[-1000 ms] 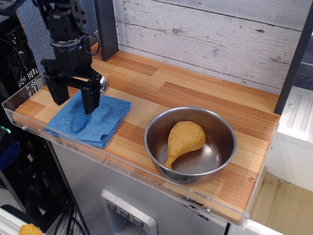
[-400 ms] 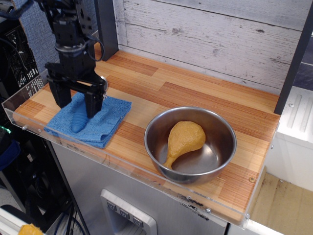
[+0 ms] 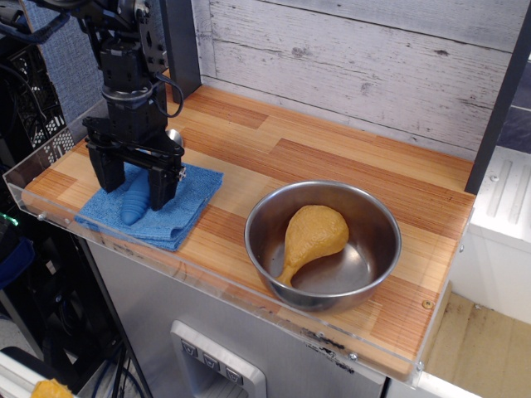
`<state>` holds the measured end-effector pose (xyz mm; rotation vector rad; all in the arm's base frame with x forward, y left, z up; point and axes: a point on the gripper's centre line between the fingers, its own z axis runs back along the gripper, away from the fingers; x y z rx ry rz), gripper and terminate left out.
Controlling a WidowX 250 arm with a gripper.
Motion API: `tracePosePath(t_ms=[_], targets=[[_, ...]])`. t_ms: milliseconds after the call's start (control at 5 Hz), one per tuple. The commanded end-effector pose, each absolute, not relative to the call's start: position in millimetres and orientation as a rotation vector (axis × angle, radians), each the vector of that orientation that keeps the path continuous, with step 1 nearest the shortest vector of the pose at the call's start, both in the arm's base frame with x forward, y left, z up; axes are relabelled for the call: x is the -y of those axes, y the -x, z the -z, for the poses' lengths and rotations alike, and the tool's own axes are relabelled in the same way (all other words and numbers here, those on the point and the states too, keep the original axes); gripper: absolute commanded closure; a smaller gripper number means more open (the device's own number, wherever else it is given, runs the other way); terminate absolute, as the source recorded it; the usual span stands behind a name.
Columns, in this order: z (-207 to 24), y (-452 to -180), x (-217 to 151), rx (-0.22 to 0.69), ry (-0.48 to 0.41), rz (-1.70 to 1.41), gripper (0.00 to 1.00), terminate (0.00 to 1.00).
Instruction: Put the blue spoon above the cloth and the pan
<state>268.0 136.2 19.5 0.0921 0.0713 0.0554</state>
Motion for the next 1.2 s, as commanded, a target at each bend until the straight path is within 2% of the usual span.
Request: tracePosePath(t_ms=[0,800,1000], targets=[[-24.3,-274.0,-138.4,-0.053,-0.112,-0.047,0.00,0.00],[-25.5,-273.0,-137.3,-0.055,-0.118,-0.051,0.00,0.00],[-24.7,-272.6,-137.8,-0.058,-0.117,-0.052,1.00,0.00]])
